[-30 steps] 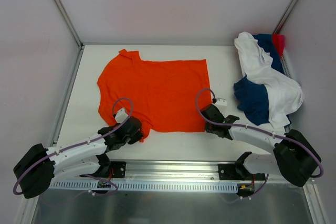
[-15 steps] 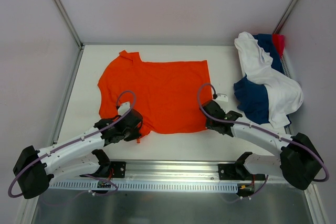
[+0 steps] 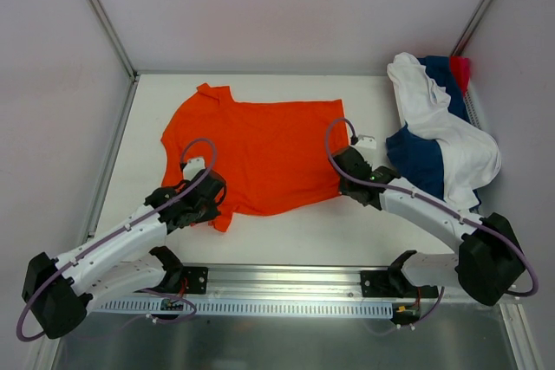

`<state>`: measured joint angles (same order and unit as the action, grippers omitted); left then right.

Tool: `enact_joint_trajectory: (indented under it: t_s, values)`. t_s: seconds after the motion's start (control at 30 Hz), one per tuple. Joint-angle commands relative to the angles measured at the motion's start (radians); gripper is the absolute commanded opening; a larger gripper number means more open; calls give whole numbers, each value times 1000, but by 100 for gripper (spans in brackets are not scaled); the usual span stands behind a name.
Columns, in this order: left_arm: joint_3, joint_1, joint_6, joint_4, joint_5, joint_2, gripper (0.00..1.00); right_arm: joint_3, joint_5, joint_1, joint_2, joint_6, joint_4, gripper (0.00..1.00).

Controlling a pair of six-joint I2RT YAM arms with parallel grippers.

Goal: Fold and stack the t-shirts
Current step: Grap the side of the flattened tshirt closest away from the robot with both arms, then fold the flattened tshirt in 1/3 of the way

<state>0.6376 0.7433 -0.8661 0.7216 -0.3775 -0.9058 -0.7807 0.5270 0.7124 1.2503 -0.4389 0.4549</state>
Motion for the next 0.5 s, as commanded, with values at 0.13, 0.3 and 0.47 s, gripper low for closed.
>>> enact_joint_trajectory:
  t_s: [0.13,0.3,0.47]
  values:
    - [88,-88,131,36,-86,-54,0,-109,30,-54,61,74,18,1]
    - [148,-93,139,30,-144,-143,0,-144,18,-80,112,97,18,1]
    - [201,-108,160,3,-179,-232,0,-183,8,-100,158,115,16,1]
